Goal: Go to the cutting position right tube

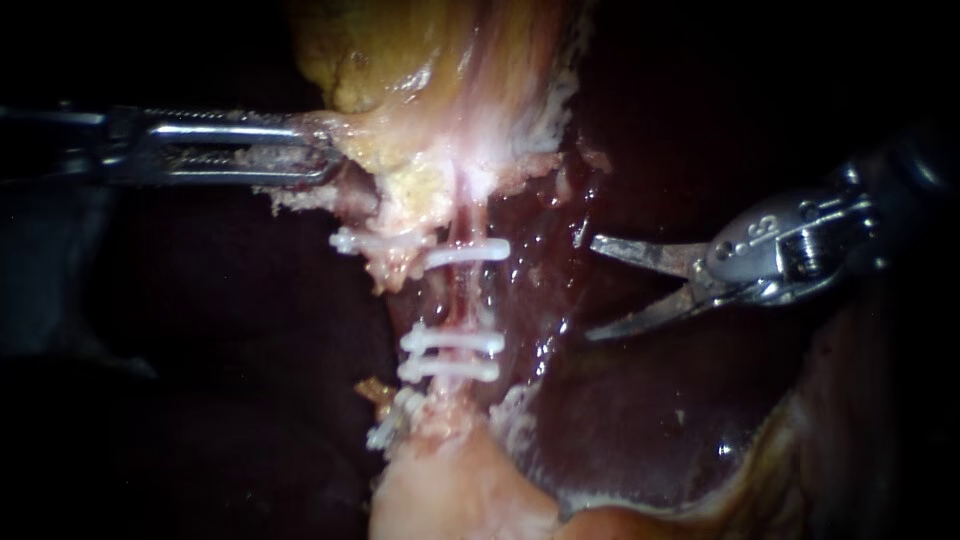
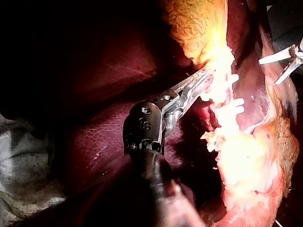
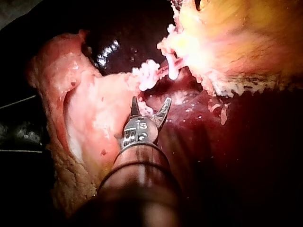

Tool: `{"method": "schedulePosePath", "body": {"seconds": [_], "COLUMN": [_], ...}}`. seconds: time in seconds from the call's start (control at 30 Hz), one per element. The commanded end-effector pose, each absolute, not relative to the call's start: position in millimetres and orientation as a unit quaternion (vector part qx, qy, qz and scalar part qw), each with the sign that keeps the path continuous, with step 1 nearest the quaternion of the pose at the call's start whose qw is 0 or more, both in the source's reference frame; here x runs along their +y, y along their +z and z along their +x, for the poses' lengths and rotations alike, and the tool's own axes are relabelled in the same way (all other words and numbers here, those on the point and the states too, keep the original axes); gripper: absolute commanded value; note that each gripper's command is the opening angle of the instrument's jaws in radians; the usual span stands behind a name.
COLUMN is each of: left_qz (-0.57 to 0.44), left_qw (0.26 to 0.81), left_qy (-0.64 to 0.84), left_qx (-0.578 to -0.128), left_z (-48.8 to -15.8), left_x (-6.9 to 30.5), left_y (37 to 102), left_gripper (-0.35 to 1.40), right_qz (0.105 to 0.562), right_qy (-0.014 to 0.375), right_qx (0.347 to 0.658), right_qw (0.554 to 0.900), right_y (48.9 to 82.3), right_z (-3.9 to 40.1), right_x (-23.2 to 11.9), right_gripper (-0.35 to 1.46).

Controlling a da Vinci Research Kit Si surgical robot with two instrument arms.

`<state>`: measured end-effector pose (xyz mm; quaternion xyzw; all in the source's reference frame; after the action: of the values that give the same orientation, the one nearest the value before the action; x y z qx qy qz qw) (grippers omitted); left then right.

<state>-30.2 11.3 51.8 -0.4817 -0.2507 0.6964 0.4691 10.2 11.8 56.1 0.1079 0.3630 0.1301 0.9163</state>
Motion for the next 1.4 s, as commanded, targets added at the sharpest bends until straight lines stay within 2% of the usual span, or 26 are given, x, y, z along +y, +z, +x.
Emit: {"method": "schedulePosePath", "body": {"seconds": [0.03, 0.43, 0.6, 0.9, 1.27, 1.4], "left_qz": [-0.482, -0.489, -0.489, -0.489, -0.49, -0.49], "left_qw": [0.469, 0.479, 0.48, 0.48, 0.48, 0.48], "left_qy": [0.696, 0.684, 0.684, 0.684, 0.685, 0.685], "left_qx": [-0.252, -0.251, -0.249, -0.249, -0.249, -0.248], "left_z": [-30.1, -26.4, -26.2, -26.3, -26.3, -26.3], "left_x": [11.4, 14.6, 14.6, 14.6, 14.5, 14.5], "left_y": [51.7, 46.0, 46.2, 46.3, 46.5, 46.5], "left_gripper": [-0.35, -0.35, -0.35, -0.35, -0.35, -0.35], "right_qz": [0.108, 0.12, 0.172, 0.222, 0.263, 0.274], "right_qy": [0.13, 0.126, 0.129, 0.157, 0.157, 0.153], "right_qx": [0.363, 0.366, 0.409, 0.436, 0.444, 0.459], "right_qw": [0.916, 0.914, 0.887, 0.858, 0.842, 0.831], "right_y": [56.1, 56.2, 56.7, 60.1, 64.1, 64.7], "right_z": [10.2, 10.4, 11.6, 16.0, 21.3, 22.6], "right_x": [11.8, 11.9, 12.0, 10.7, 9.6, 9.5], "right_gripper": [1.44, 1.44, 1.43, 1.43, 1.41, 1.41]}}
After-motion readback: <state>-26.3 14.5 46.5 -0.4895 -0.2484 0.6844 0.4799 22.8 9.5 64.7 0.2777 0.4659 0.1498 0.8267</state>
